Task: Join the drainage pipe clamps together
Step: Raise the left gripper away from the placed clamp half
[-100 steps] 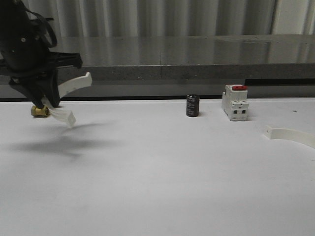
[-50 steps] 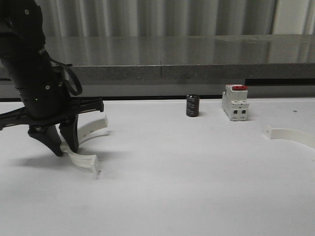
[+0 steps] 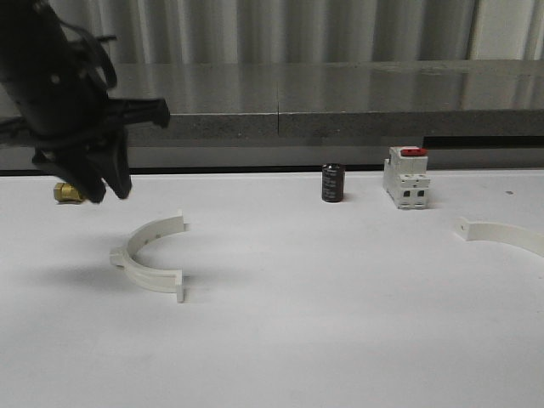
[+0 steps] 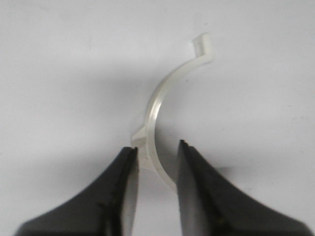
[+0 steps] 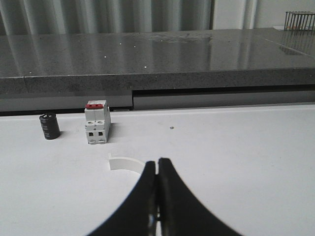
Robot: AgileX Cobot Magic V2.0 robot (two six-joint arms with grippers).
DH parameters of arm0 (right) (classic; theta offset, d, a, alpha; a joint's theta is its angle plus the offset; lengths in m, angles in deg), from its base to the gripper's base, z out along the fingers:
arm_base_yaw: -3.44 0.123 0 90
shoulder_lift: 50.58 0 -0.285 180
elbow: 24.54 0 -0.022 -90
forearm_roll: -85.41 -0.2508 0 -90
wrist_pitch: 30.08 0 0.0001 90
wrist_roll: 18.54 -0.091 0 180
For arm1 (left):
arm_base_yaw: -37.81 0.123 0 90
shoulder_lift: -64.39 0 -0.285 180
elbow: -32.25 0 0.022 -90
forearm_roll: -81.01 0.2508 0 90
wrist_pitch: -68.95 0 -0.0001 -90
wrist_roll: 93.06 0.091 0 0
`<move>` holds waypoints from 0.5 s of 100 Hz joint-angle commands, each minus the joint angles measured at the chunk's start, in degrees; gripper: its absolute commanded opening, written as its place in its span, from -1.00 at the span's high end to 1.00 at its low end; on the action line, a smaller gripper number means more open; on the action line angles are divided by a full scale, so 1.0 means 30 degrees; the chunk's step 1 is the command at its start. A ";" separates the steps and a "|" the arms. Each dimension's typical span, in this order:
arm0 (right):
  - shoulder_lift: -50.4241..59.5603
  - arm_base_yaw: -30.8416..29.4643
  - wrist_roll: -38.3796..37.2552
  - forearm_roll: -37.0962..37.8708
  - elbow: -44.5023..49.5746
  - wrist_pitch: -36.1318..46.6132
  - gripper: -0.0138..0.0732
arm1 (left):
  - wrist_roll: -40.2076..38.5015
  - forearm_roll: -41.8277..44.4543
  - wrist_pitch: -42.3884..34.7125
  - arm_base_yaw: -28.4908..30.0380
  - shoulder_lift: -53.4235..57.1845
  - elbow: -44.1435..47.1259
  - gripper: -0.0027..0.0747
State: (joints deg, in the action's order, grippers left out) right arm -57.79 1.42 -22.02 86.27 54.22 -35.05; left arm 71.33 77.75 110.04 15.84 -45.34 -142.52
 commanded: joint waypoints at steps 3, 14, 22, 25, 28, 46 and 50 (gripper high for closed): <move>0.0374 -0.0132 0.0200 -0.0031 -0.0303 0.1452 0.84 | 0.1518 0.0325 0.0223 0.0033 0.2777 -0.0432 0.98; 0.0374 -0.0132 0.0200 -0.0031 -0.0303 0.1452 0.84 | 0.1879 0.1087 0.0585 0.0303 0.4497 -0.0107 0.99; 0.0374 -0.0132 0.0200 -0.0031 -0.0303 0.1452 0.84 | 0.2212 0.1539 0.0520 0.0867 0.6016 0.0720 0.99; 0.0374 -0.0132 0.0200 -0.0031 -0.0303 0.1452 0.84 | 0.2388 0.1589 0.0474 0.1116 0.6549 0.1072 0.99; 0.0374 -0.0132 0.0200 -0.0031 -0.0303 0.1452 0.84 | 0.2644 0.1630 0.0401 0.1388 0.7086 0.1457 0.99; 0.0374 -0.0132 0.0200 -0.0031 -0.0303 0.1494 0.84 | 0.3260 0.1630 -0.0580 0.3368 1.0996 0.4442 0.99; 0.0374 -0.0132 0.0200 -0.0031 -0.0303 0.1494 0.84 | 0.3312 0.1682 -0.0946 0.3695 1.1987 0.5199 0.99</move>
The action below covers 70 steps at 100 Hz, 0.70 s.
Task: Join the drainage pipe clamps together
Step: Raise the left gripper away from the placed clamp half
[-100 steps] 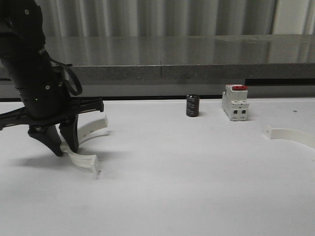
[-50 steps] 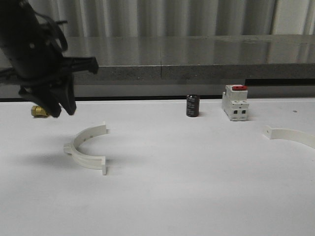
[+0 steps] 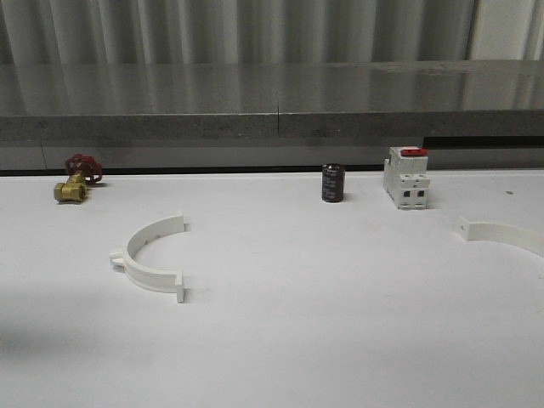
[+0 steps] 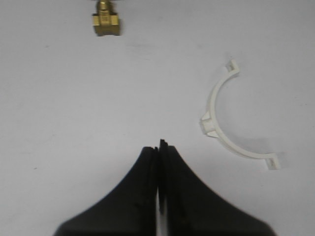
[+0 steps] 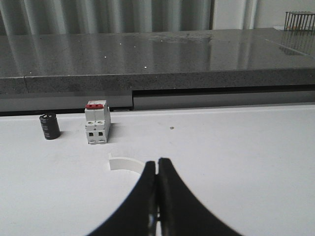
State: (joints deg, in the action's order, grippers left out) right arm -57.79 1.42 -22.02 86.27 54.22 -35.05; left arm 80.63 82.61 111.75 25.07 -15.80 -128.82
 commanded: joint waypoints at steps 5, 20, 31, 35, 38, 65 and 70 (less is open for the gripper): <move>0.0374 -0.0132 0.0200 -0.0031 -0.0303 0.1494 0.84 | 0.0260 0.0172 -0.1981 0.0878 0.3322 0.1557 0.99; 0.0374 -0.0132 0.0200 -0.0031 -0.0303 0.1764 0.84 | 0.0260 0.0467 -0.3020 0.1136 0.7036 0.4203 0.99; 0.0374 -0.0132 0.0200 -0.0031 -0.0303 0.1855 0.84 | 0.0260 0.0429 -0.3545 0.1136 0.9991 0.6018 0.99; 0.0374 -0.0132 0.0200 -0.0031 -0.0303 0.1963 0.84 | 0.0260 0.0429 -0.3547 0.1136 1.1108 0.6607 0.99; 0.0374 -0.0132 0.0200 -0.0031 -0.0303 0.2039 0.84 | 0.0260 0.0429 -0.3547 0.1136 1.1850 0.6974 0.99; -0.0154 -0.0109 0.0200 -0.0031 -0.2051 -0.0493 0.84 | 0.0260 0.0429 -0.1790 0.1136 1.8115 0.9539 0.99; -0.0834 -0.0094 0.0200 -0.0031 -0.2918 -0.1990 0.84 | 0.0260 0.0429 -0.1419 0.1136 1.8941 0.9745 0.99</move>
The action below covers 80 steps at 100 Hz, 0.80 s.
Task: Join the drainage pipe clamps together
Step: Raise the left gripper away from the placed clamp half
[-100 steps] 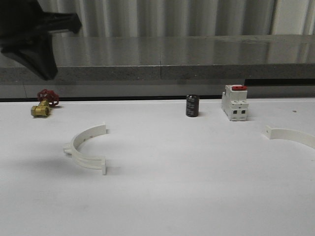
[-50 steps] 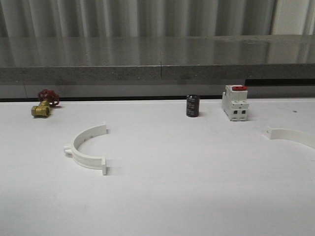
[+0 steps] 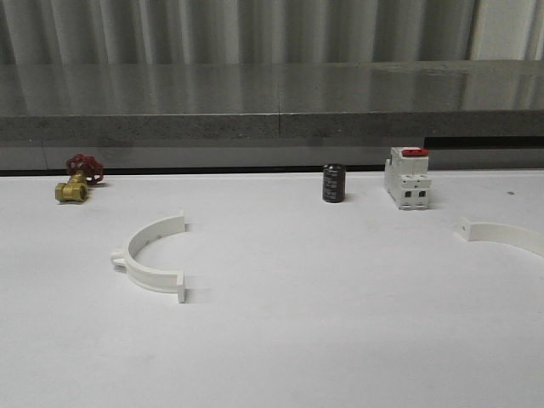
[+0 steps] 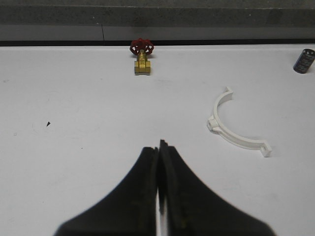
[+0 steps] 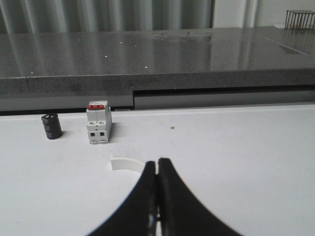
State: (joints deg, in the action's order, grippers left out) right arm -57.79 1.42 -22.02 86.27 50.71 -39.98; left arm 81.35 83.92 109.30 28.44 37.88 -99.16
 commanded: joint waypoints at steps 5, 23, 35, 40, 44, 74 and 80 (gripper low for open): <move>-0.1635 -0.0094 0.0200 -0.0031 -0.2664 -0.1727 0.84 | 0.0017 -0.0009 -0.0558 0.0012 0.1785 -0.0018 0.99; -0.5411 -0.0094 0.0200 -0.0031 -0.5719 -0.4171 0.84 | 0.0017 0.0033 -0.0418 0.0012 0.3343 0.0052 0.99; -0.8764 -0.0094 0.0200 -0.0031 -0.7740 -0.6076 0.84 | 0.0017 0.0033 -0.0367 0.0012 0.3468 0.0052 0.99; -1.0228 -0.0094 0.0200 -0.0031 -0.8559 -0.7060 0.84 | 0.0017 0.0033 -0.0367 0.0012 0.3468 0.0052 0.99; -1.1298 -0.0094 0.0200 -0.0031 -0.9212 -0.7743 0.83 | 0.0017 0.0033 -0.0367 0.0012 0.3468 0.0052 0.99; -1.8831 -0.0094 0.0200 -0.0665 -1.3055 -0.8819 -0.02 | 0.0017 0.0033 -0.0367 0.0012 0.3468 0.0052 0.99; -2.0009 -0.0094 0.0200 -0.0665 -1.3685 -0.8819 -0.29 | 0.0017 0.0033 -0.0367 0.0012 0.3468 0.0052 0.99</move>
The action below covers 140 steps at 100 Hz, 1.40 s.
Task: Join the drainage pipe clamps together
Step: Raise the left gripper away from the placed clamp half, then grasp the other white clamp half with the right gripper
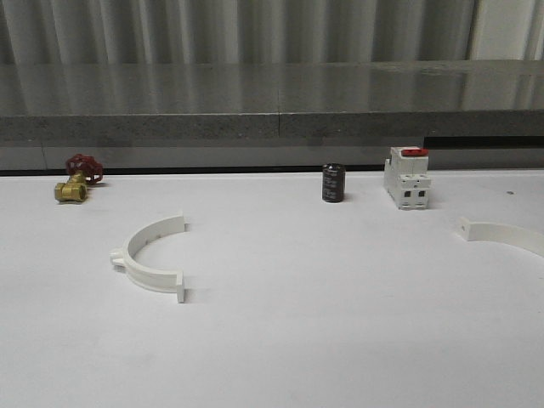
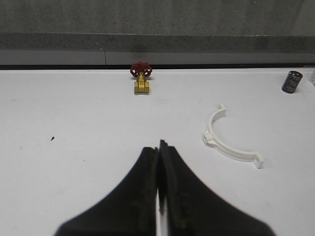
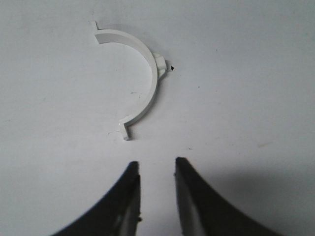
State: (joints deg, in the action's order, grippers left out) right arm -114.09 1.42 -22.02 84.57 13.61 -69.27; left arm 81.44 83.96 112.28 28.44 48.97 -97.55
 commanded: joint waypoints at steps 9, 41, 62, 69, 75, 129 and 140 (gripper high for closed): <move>-0.3045 -0.0094 0.0200 -0.0099 -0.2191 0.0650 -0.47 | -0.0013 0.0019 -0.1362 0.0012 -0.0228 -0.0483 0.99; -1.0085 -0.0094 0.1714 -0.0099 -0.6616 -0.1897 -0.46 | -0.0013 0.0019 -0.1362 0.0012 -0.0228 -0.0483 0.99; -1.3846 -0.0094 0.2278 -0.0099 -0.9125 -0.2230 -0.46 | -0.0013 0.0019 -0.1362 0.0012 -0.0201 -0.0483 0.99; -1.4789 -0.0094 0.2278 -0.0099 -0.9721 -0.2252 -0.46 | -0.0013 0.0019 -0.1362 0.0012 -0.0201 -0.0483 0.99; -1.5479 -0.0094 0.2278 -0.0099 -1.0114 -0.2272 -0.46 | -0.0013 0.0019 -0.1362 0.0012 -0.0201 -0.0483 0.99; -1.7397 -0.0094 0.2278 -0.0171 -1.1414 -0.2512 0.77 | -0.0013 0.0019 -0.1362 0.0012 -0.0201 -0.0483 0.99; -1.7303 -0.0094 0.2192 -0.0585 -1.1840 -0.3046 0.76 | -0.0013 0.0019 -0.1362 0.0012 -0.0201 -0.0483 0.99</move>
State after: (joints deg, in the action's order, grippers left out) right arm -168.92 1.42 -15.98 84.21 -19.58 -77.71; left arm 81.44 83.96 112.28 28.44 48.97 -97.55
